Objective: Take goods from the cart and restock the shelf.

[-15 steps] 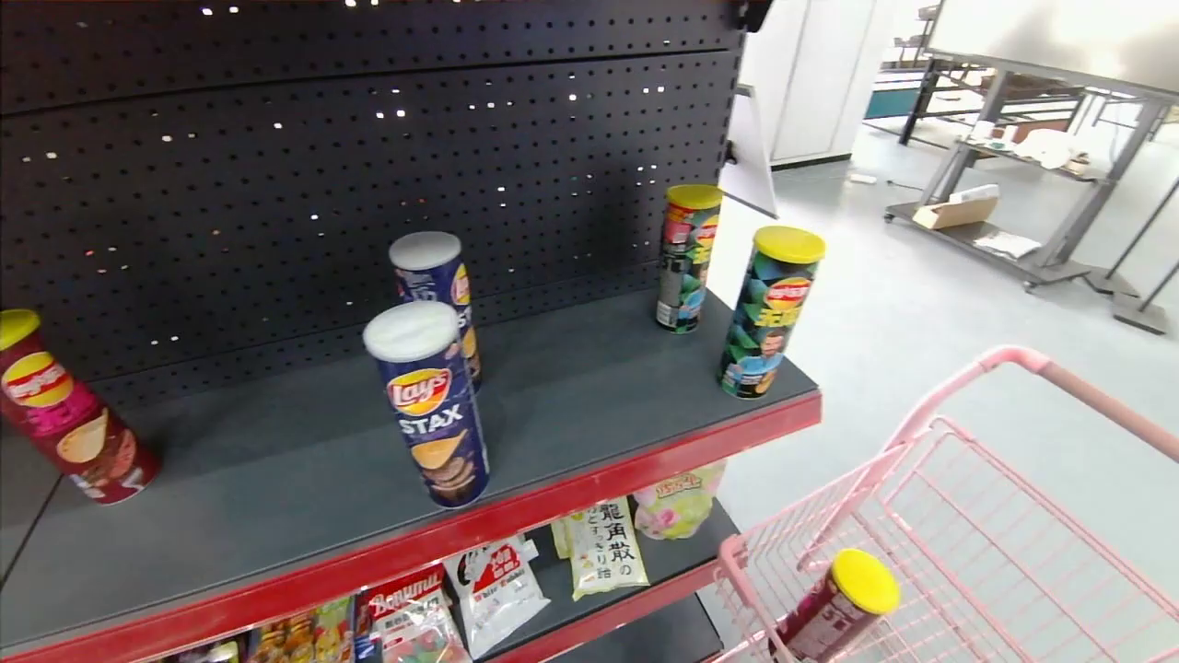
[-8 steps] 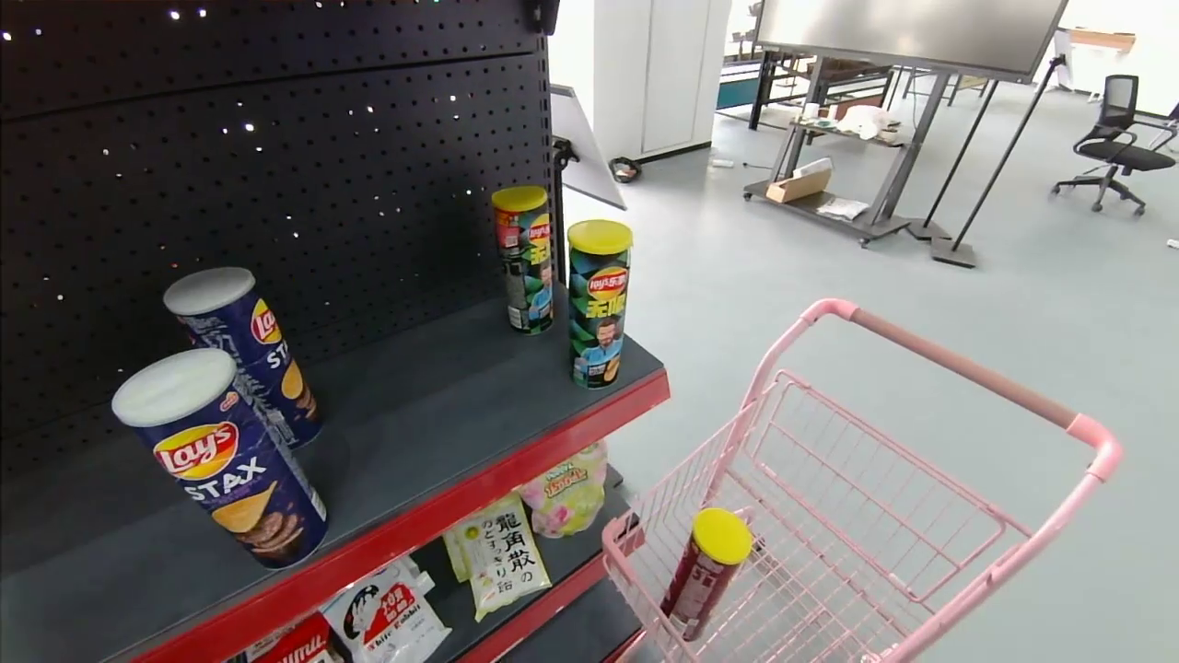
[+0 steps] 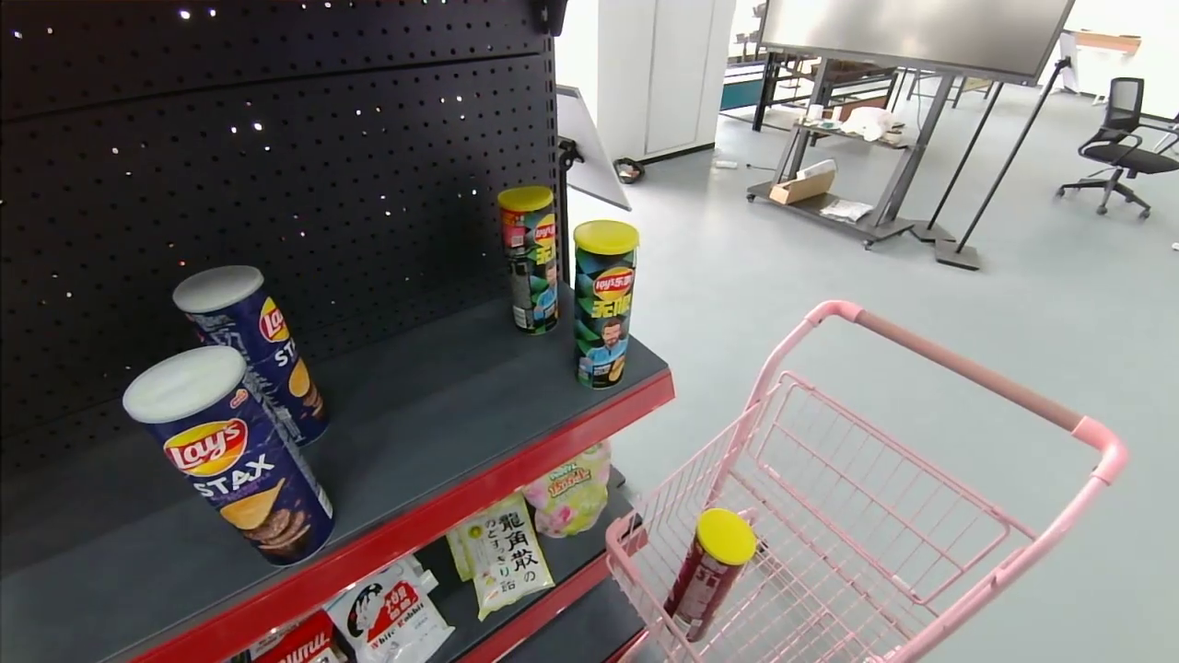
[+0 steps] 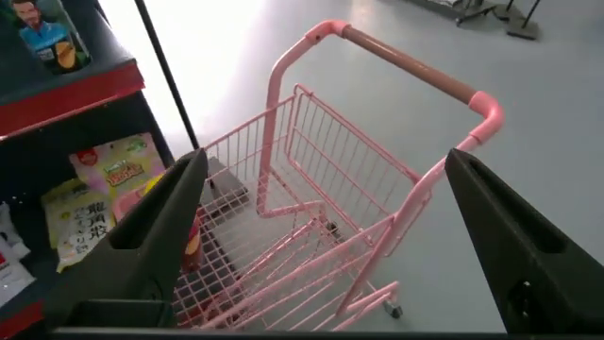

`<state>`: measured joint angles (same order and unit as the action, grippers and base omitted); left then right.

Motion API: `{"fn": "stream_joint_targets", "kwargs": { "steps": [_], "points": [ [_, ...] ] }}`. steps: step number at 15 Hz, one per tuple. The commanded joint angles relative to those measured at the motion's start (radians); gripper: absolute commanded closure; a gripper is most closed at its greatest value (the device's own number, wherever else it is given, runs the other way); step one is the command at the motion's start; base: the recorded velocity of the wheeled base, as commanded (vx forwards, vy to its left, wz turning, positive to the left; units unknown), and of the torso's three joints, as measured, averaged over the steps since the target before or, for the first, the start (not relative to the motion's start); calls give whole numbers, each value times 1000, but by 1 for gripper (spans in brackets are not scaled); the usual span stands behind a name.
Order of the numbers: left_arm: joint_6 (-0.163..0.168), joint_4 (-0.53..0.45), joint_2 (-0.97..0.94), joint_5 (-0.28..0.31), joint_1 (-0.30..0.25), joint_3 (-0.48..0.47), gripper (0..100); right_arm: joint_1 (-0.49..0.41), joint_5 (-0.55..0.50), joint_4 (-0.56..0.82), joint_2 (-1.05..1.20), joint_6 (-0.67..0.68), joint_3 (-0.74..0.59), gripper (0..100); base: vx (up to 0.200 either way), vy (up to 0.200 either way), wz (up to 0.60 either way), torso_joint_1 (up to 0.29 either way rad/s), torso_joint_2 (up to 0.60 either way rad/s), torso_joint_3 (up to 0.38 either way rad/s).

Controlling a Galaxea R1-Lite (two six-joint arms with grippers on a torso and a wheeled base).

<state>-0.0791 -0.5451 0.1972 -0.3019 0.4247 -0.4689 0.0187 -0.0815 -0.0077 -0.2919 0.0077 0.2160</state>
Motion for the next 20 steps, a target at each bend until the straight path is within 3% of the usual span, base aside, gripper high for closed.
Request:
{"fn": "stream_joint_targets", "kwargs": {
  "steps": [1, 4, 8, 11, 14, 20],
  "points": [
    [-24, -30, -24, 0, -57, 1, 0, 106, 26, -325, -610, 114, 11, 0, 0, 0, 0, 0, 0, 0],
    [-22, -62, -27, 0, -57, 19, 0, 190, 80, -425, -937, 118, 40, 0, 0, 0, 0, 0, 0, 0],
    [-19, -62, -41, -6, -58, 41, 0, 259, 86, -439, -1132, 118, 149, 0, 0, 0, 0, 0, 0, 0],
    [-16, -59, -55, -6, -58, 72, 0, 288, 83, -440, -1172, 120, 141, 0, 0, 0, 0, -38, 90, 48],
    [13, -58, -70, -6, -58, 96, 0, 299, 83, -472, -1216, 121, 135, 0, 0, 0, 0, -141, 338, 196],
    [13, -56, -71, -8, -58, 90, 0, 376, 80, -537, -1276, 120, 125, 0, 0, 0, 0, -146, 345, 196]
  ]
}}
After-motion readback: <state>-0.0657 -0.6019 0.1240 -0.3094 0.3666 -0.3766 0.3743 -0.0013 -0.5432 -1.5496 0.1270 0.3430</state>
